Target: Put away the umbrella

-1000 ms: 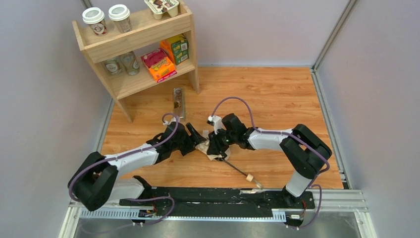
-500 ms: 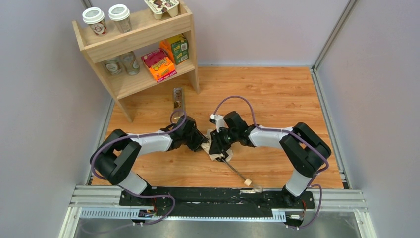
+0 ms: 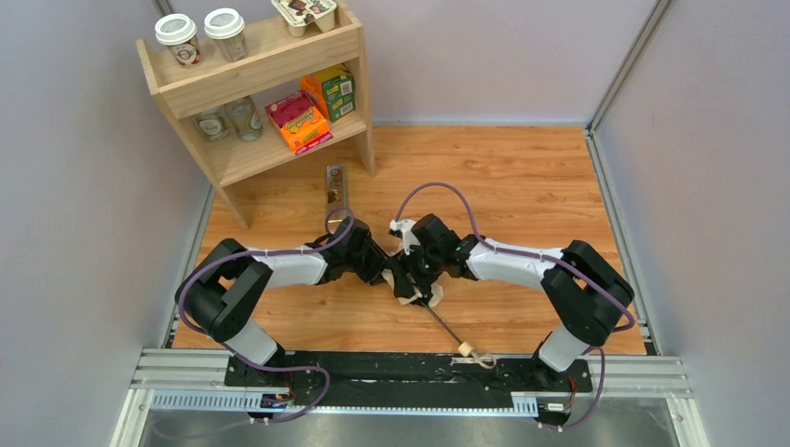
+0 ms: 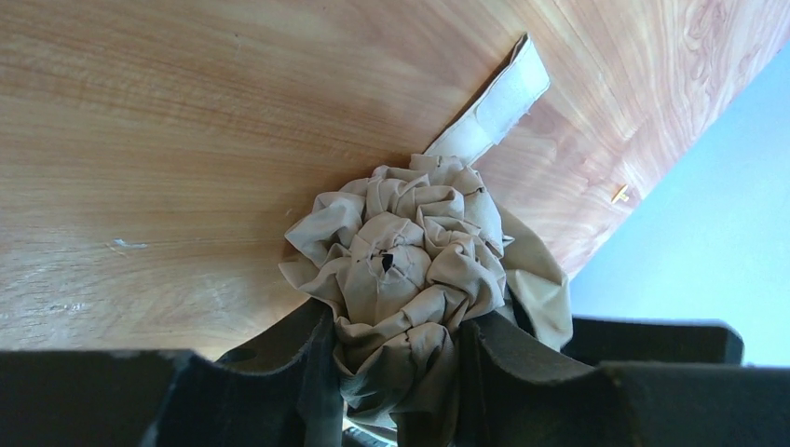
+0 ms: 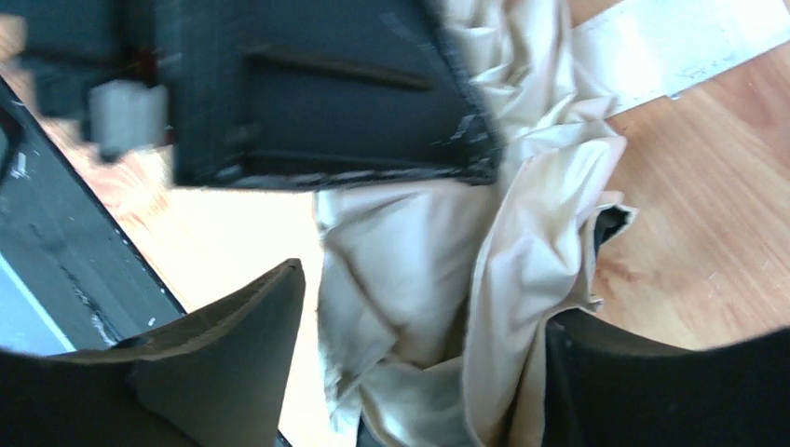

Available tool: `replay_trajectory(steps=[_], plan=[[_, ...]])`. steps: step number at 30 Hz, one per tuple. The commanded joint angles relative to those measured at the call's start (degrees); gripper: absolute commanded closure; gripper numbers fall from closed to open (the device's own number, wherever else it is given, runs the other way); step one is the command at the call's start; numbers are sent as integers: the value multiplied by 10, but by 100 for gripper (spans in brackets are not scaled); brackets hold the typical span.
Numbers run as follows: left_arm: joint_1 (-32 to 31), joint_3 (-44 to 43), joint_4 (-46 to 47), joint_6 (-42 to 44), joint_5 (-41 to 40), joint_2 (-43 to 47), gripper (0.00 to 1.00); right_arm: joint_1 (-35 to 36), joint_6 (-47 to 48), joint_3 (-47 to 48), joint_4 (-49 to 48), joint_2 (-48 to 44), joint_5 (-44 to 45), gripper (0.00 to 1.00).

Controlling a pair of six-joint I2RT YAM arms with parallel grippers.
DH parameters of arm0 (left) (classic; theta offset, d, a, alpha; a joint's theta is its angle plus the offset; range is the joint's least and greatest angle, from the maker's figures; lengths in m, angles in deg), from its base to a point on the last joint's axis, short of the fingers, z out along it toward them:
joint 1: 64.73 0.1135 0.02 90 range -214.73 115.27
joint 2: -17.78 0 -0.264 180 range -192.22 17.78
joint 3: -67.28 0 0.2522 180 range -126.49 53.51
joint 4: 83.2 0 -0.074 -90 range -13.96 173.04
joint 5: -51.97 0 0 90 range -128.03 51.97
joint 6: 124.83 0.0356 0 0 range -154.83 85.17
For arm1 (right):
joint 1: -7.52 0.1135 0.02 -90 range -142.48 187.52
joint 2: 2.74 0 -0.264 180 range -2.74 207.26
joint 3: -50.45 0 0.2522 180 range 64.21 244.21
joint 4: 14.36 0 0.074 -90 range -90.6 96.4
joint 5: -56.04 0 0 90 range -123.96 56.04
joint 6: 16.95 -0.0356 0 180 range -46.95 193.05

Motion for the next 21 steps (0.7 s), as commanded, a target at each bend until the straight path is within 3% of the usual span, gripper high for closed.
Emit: replay_trajectory(steps=[1, 7, 10, 13, 17, 19, 20, 21], plan=[[-8, 29, -156, 4, -15, -27, 100, 78, 18, 15, 36, -52, 168, 23], [-2, 12, -204, -4, -22, -11, 100, 175, 12, 42, 53, -7, 436, 19], [1, 14, -210, -6, -12, -13, 100, 199, 12, 61, 60, 34, 528, 24], [2, 15, -211, -6, -10, -13, 100, 210, 12, 68, 60, 55, 571, 48], [2, 10, -201, 32, -21, -2, 100, 208, 12, 50, 40, 45, 541, 83], [2, 12, -191, 56, -34, 17, 90, 201, 16, 35, 24, 34, 494, 95], [2, 17, -188, 67, -46, 33, 72, 195, 19, 28, 14, 27, 467, 100], [1, 21, -180, 80, -58, 44, 64, 188, 25, 18, 4, 22, 423, 100]])
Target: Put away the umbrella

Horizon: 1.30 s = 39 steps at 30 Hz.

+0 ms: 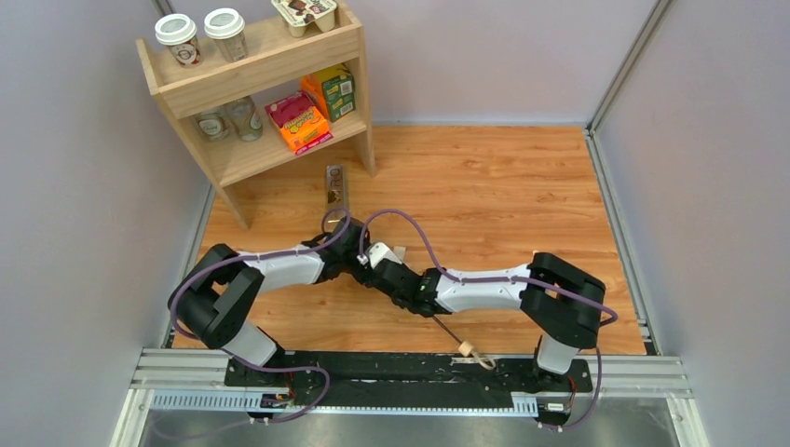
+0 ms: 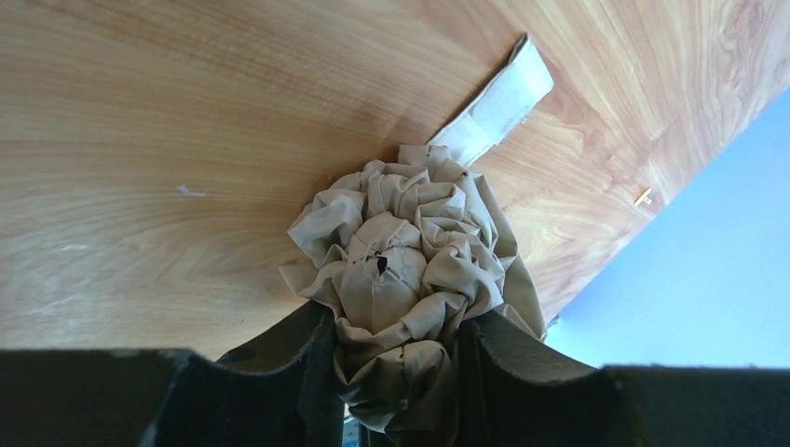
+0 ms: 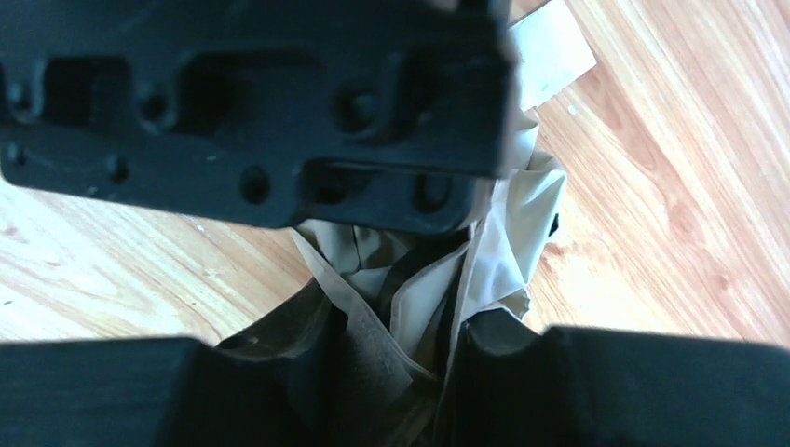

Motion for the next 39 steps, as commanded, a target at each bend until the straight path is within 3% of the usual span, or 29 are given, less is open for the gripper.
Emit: replay_trajectory(steps=[1, 3, 11, 16, 25, 27, 28, 29, 30, 32, 35, 36, 38, 39], plan=[[-1, 38, -105, 86, -68, 40, 46, -41, 19, -35, -56, -25, -105, 100], [-1, 41, -110, 123, -89, 64, 21, -64, 34, -52, -78, -33, -198, 100], [-1, 17, -156, 191, -127, 88, 20, -169, 33, -69, -102, -35, -472, 100], [-2, 33, -94, 130, -57, 44, 20, -187, 5, -44, -97, -12, -514, 100], [-17, 19, -140, 6, -34, -2, 22, -204, -96, -18, -135, 18, -567, 100], [-20, 20, -129, 6, -43, -6, 33, -204, -118, -22, -161, 18, -589, 100], [-20, 20, -122, 13, -47, -6, 49, -204, -125, -23, -163, 18, -596, 100], [-20, 26, -113, 16, -51, -6, 58, -204, -127, -24, -163, 17, -602, 100], [-20, 28, -101, 21, -51, -4, 81, -204, -128, -24, -163, 17, -604, 100], [-20, 38, -76, 28, -51, 0, 92, -205, -124, -22, -160, 16, -609, 100], [-20, 48, -54, 36, -52, 14, 100, -212, -126, -15, -125, 8, -617, 100], [-20, 51, -38, 40, -52, 20, 100, -218, -130, -13, -112, 0, -619, 94], [-18, 65, -11, 49, -53, 36, 100, -230, -142, -21, -91, -24, -619, 68], [-16, 70, 1, 53, -52, 49, 100, -237, -146, -26, -82, -39, -620, 60]])
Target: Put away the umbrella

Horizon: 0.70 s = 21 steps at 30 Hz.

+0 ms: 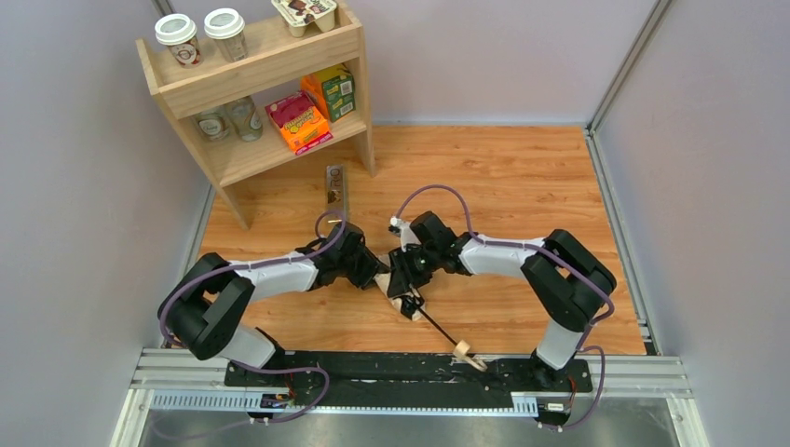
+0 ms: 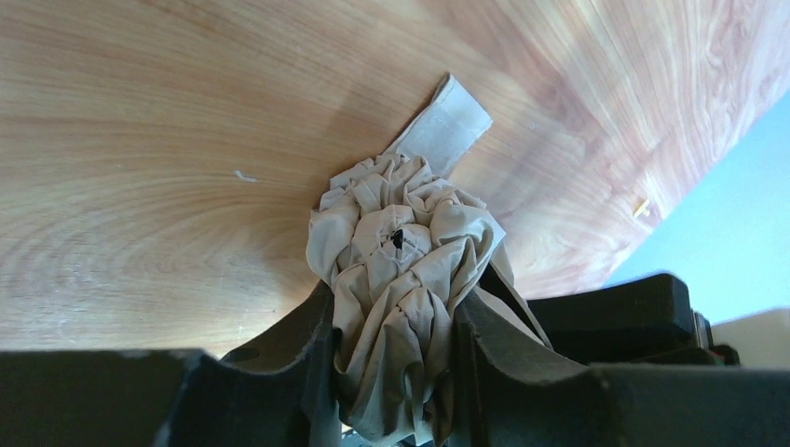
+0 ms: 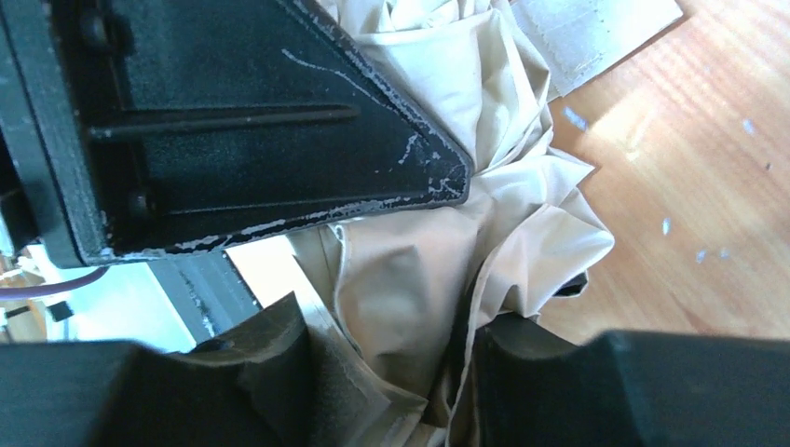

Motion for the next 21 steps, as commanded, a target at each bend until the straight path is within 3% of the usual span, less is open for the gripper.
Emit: replay_trajectory(steps=[1, 4, 8, 13, 21], plan=[[-13, 51, 32, 61, -4, 12, 100, -25, -36, 2, 30, -63, -63, 53], [-2, 67, 98, 76, 15, 37, 100, -45, -40, -14, 45, -107, -77, 32], [6, 76, 133, 93, 28, 69, 100, -70, -46, -32, 49, -167, -84, 16], [9, 81, 127, 75, 28, 100, 100, -67, -32, -34, 58, -188, -59, 8], [10, 67, 83, 37, 34, 90, 100, 10, -5, -40, 33, -197, 69, 4]])
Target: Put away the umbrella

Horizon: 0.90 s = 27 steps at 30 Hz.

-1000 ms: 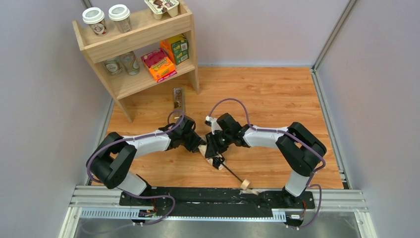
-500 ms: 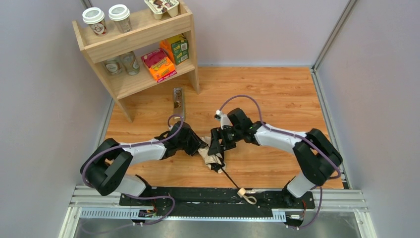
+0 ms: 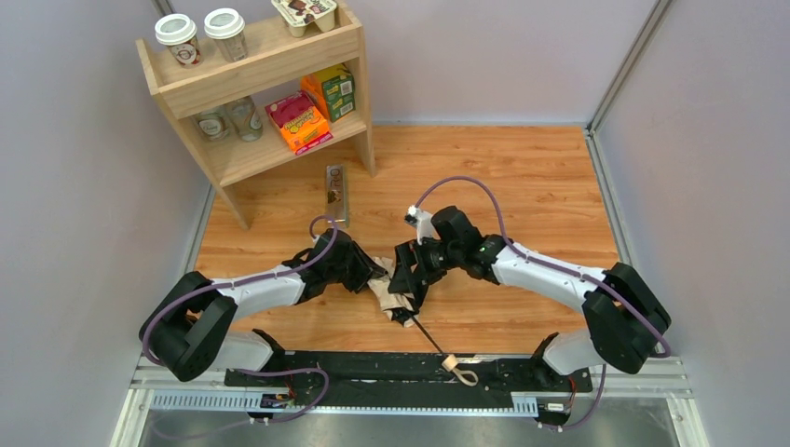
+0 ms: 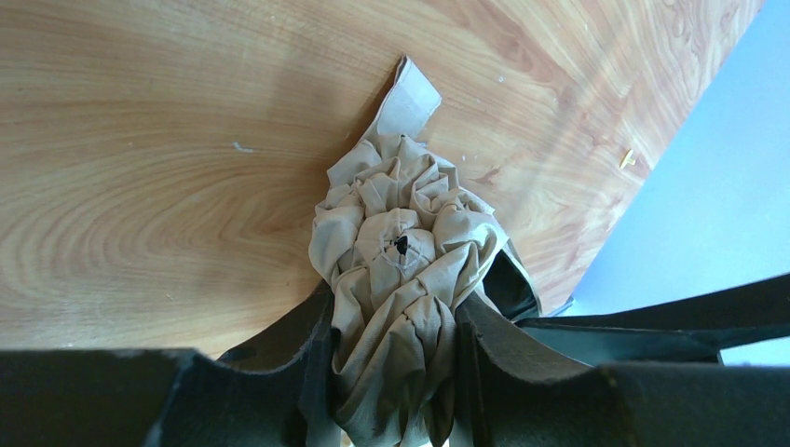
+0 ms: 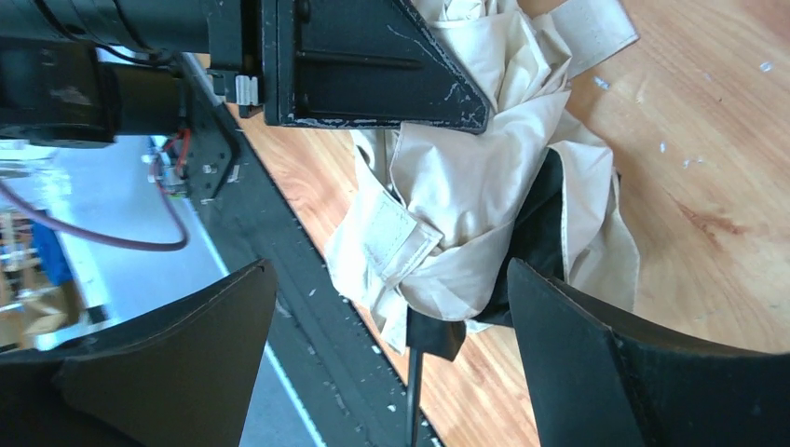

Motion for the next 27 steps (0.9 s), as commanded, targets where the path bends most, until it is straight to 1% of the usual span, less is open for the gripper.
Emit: replay_trajectory(steps=[1, 3, 5, 8, 11, 14, 16, 20, 22, 25, 27], plan=[[3, -16, -1, -23, 11, 1, 100, 48, 34, 8, -11, -14, 107, 4], [3, -22, 0, -22, 11, 1, 100, 73, 44, 25, 19, -13, 158, 4], [3, -24, 4, -15, 8, 4, 100, 63, 20, 26, 28, -20, 164, 4], [4, -21, 8, -12, 3, 13, 100, 22, -17, 17, 27, -37, 124, 2], [5, -9, 17, -27, 3, 22, 100, 23, -9, 21, 37, -50, 114, 1], [9, 7, 51, -61, 12, 29, 100, 19, -11, 15, 41, -77, 125, 0], [13, 11, 69, -74, 21, 34, 100, -9, -58, 8, 45, -89, 118, 0], [23, 11, 92, -95, 37, 60, 100, -105, -154, -13, 71, -102, 96, 0], [26, 11, 107, -119, 46, 77, 100, -156, -200, -28, 78, -105, 70, 0], [30, 1, 115, -155, 53, 108, 100, -225, -267, -57, 64, -102, 39, 0], [32, -8, 115, -184, 56, 124, 100, -245, -297, -74, 41, -94, 19, 0]])
